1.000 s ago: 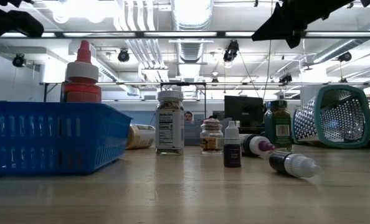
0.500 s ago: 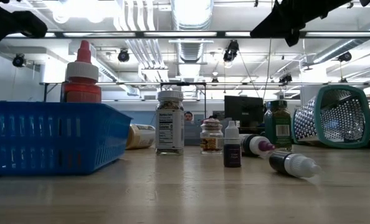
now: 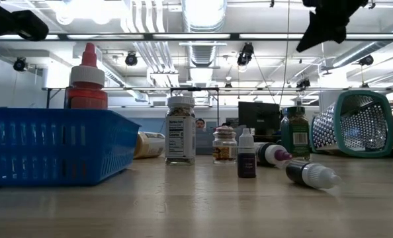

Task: Pick & Place Kitchen Items
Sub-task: Put the orange cereal box into the yellow bin

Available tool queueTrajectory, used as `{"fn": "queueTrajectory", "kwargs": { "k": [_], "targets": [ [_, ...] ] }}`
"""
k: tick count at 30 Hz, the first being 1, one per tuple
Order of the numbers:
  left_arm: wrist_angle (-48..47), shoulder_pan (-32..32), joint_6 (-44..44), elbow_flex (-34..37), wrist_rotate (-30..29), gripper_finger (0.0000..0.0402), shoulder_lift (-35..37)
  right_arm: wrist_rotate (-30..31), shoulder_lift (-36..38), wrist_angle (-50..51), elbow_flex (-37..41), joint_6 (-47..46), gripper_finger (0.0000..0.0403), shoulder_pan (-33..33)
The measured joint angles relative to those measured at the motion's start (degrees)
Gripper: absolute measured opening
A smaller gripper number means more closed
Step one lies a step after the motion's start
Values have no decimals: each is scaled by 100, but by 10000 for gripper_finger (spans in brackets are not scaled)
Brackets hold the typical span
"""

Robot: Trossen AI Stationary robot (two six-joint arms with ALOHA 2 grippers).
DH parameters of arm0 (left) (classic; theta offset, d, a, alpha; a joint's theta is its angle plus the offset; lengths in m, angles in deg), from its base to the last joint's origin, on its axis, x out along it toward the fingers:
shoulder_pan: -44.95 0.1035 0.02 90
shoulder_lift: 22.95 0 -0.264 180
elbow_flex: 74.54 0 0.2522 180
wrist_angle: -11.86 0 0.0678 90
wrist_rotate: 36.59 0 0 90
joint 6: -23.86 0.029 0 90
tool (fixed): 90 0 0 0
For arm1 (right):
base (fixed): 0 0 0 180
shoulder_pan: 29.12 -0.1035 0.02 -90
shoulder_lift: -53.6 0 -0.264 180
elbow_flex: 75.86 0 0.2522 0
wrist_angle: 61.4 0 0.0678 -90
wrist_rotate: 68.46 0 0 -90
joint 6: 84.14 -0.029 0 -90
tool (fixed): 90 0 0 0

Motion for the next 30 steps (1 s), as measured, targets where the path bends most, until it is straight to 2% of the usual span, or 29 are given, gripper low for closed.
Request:
{"fn": "queueTrajectory", "kwargs": {
  "k": [6, 16, 30],
  "targets": [
    [2, 0, -39, 0, 2, 221, 0, 13, 22, 303, -469, 183, 8, 139],
    [0, 2, -308, 0, 2, 220, 0, 4, 12, 263, -1020, 1452, 8, 139],
    [0, 7, -454, 0, -51, 222, 0, -7, 14, 259, -1281, 1583, 8, 139]
  ]
}}
